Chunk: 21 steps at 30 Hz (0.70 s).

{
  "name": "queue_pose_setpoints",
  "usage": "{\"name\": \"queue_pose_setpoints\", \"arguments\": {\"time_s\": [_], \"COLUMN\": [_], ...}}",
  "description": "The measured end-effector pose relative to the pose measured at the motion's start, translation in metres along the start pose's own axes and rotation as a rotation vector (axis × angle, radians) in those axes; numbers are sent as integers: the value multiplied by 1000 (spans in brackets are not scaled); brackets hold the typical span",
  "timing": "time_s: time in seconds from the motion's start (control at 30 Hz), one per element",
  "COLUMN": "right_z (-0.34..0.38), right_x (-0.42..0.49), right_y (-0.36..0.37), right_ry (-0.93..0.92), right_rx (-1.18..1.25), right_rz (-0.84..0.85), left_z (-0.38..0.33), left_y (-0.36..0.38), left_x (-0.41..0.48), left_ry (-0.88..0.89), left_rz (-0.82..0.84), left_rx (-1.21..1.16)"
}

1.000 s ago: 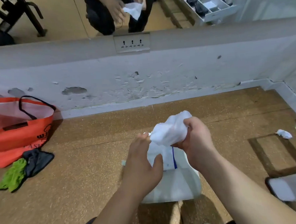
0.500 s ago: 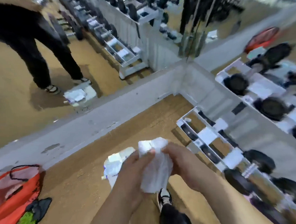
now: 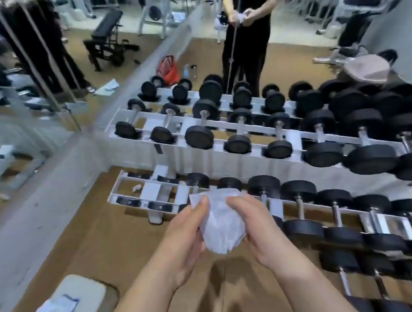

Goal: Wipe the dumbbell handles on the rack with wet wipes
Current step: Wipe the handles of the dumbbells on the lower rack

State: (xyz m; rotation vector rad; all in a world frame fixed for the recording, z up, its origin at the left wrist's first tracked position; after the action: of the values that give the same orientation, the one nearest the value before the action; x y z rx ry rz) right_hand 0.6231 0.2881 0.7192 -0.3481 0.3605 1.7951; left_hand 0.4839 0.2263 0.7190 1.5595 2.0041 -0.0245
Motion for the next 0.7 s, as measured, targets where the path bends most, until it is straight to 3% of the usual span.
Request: {"name": "queue_pose_setpoints", "arguments": {"time_s": [0.1, 0.23, 0.4, 0.7], "right_z": [2, 5, 6, -1], "right_x": [-13, -31, -57, -22], "right_y": [-131, -281, -414, -560], "right_ry": [36, 50, 116, 197], "right_rx": [63, 75, 254, 547], "right_rz": [-138, -328, -503, -720], "left_z": [43, 100, 145, 164], "left_y": [131, 272, 389, 516], "left_x": [20, 39, 62, 158], "left_ry": [-58, -162, -300, -400], "left_rz": [226, 374, 510, 427], "left_rx": [147, 216, 203, 348]}}
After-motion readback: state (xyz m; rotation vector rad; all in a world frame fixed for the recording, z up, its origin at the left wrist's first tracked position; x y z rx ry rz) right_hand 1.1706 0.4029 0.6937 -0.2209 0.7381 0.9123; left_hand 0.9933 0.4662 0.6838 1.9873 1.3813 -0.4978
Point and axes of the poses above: each hand's wrist, its own x-axis towards the middle knuckle, its own y-axis out of the palm, z = x × y, the point moved 2 cm from there along x, towards the middle knuckle, and after that the axes turned 3 degrees about -z, right-handed, at the moved point
